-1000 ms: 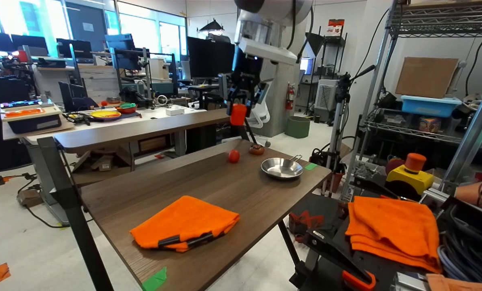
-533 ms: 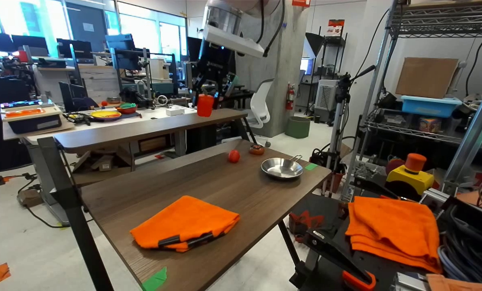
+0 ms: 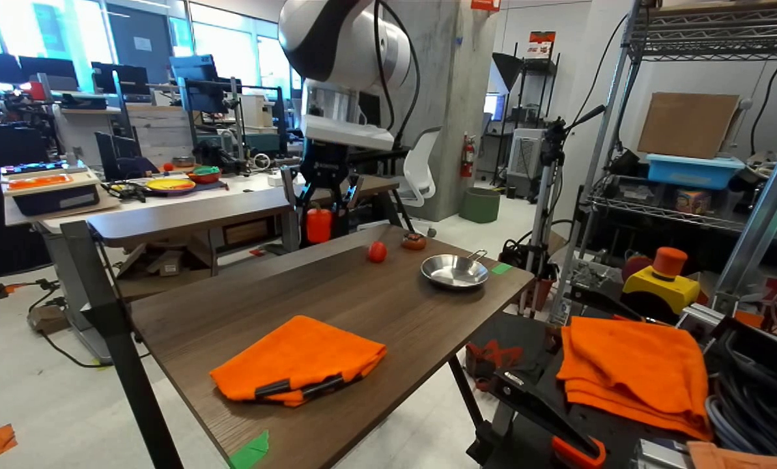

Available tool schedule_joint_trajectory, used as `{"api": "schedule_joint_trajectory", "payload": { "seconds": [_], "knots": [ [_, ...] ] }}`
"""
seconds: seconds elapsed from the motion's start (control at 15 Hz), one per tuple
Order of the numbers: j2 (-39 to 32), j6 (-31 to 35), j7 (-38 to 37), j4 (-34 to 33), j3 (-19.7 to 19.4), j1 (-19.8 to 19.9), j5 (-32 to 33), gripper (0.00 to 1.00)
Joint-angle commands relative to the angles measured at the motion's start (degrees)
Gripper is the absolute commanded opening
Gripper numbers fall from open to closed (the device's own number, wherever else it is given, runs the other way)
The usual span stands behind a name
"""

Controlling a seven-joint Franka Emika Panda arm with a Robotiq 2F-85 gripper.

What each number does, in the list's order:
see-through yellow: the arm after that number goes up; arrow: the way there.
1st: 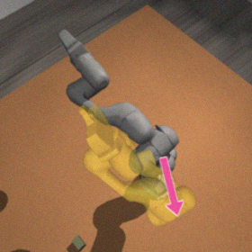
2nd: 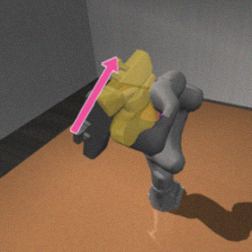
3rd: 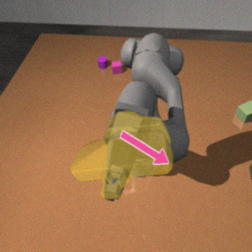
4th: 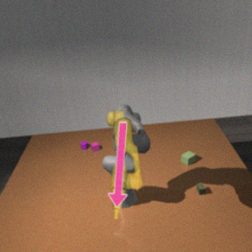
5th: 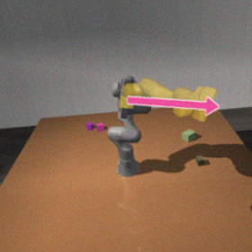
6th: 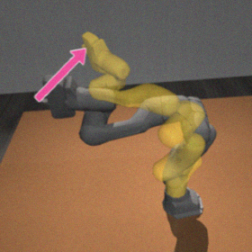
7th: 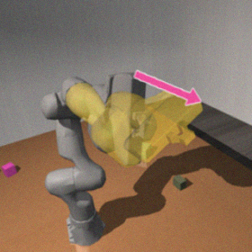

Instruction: Pick up the red bell pepper and put it on the table

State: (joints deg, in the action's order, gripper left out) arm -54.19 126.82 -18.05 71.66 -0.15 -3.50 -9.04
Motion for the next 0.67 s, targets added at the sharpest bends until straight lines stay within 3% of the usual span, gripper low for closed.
{"api": "schedule_joint_trajectory", "payload": {
  "seconds": [0.0,0.6],
  "knots": [
    [-8.81,-6.06,-2.67,-11.91,-1.32,-0.42,1.46,0.30],
    [-20.28,-14.78,-4.77,-25.48,-2.26,-0.86,3.84,0.30]
  ]
}}
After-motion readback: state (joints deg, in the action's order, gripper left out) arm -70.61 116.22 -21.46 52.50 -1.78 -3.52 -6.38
